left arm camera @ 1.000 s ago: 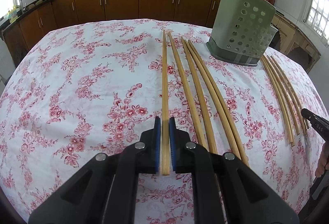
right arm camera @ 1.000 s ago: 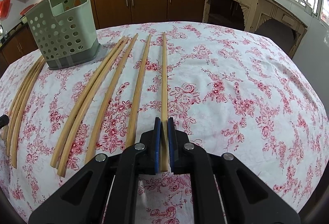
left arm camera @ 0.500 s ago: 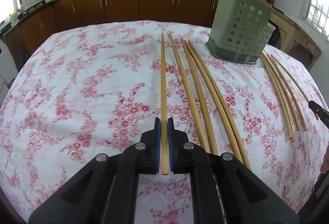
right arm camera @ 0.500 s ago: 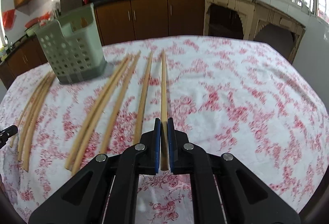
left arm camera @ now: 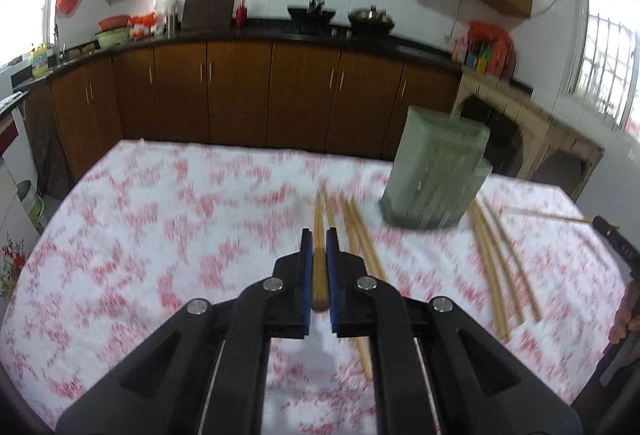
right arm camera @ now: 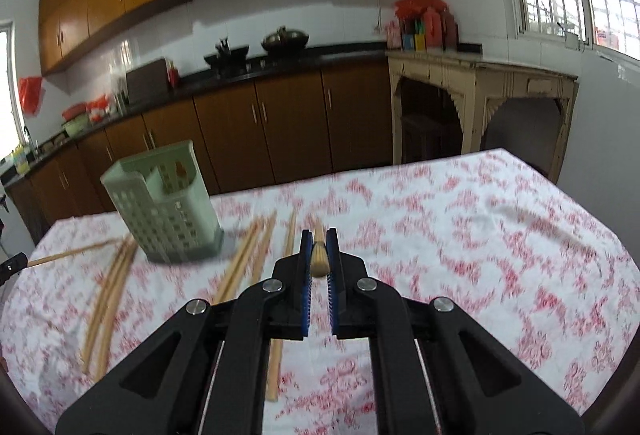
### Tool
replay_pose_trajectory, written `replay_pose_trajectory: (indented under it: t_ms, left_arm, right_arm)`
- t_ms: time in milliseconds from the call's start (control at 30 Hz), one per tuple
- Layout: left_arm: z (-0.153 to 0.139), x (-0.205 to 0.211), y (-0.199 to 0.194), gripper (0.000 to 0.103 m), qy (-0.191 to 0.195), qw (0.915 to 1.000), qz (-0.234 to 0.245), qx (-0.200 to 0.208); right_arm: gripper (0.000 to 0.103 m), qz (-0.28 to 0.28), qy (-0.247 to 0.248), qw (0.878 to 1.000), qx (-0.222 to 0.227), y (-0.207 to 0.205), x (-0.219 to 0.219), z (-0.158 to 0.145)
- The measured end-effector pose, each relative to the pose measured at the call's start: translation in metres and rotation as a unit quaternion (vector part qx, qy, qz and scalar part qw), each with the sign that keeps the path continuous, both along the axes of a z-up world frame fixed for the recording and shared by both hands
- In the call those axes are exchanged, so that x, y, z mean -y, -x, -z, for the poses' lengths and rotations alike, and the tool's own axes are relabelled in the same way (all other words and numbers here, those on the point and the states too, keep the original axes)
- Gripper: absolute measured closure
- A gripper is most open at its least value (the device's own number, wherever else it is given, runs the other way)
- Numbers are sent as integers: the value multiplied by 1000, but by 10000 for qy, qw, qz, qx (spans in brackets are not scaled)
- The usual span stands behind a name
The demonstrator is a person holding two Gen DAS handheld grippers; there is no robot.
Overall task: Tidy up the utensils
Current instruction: 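Lift the left tool's chopstick toward the green holder while the right tool carries its chopstick, then lower the left tool's chopstick into the green holder while the right tool inserts its chopstick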
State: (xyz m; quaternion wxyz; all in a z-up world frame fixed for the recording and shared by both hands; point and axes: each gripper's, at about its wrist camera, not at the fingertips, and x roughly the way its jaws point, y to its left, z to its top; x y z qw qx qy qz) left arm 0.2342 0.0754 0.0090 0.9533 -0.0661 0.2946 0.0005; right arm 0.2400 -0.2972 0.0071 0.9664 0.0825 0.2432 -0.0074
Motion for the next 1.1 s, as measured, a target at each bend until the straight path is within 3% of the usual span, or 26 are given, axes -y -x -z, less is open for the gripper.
replay_pose_trajectory:
  t_ms: [300,733,967,1100]
  left_arm:
    - [-42,-6,-1,95,66,9982,-59,595]
    - [-86,-3,-22,95,-238,9960,-114,855]
    - [-146,-3,-24,95,-67,9922,4,1246]
    - [-188,8,-25,95,97,9876,188,1552]
  right_arm:
    - [96,-83,-76,9986,514,-8,-3,-36]
    - [96,-57,28,9968,794,-25,-11,-77]
    - [96,-225,-77,9932,1141,-33,-12,-125]
    - [96,-542,-421,9882,1369,-38,-19,-152]
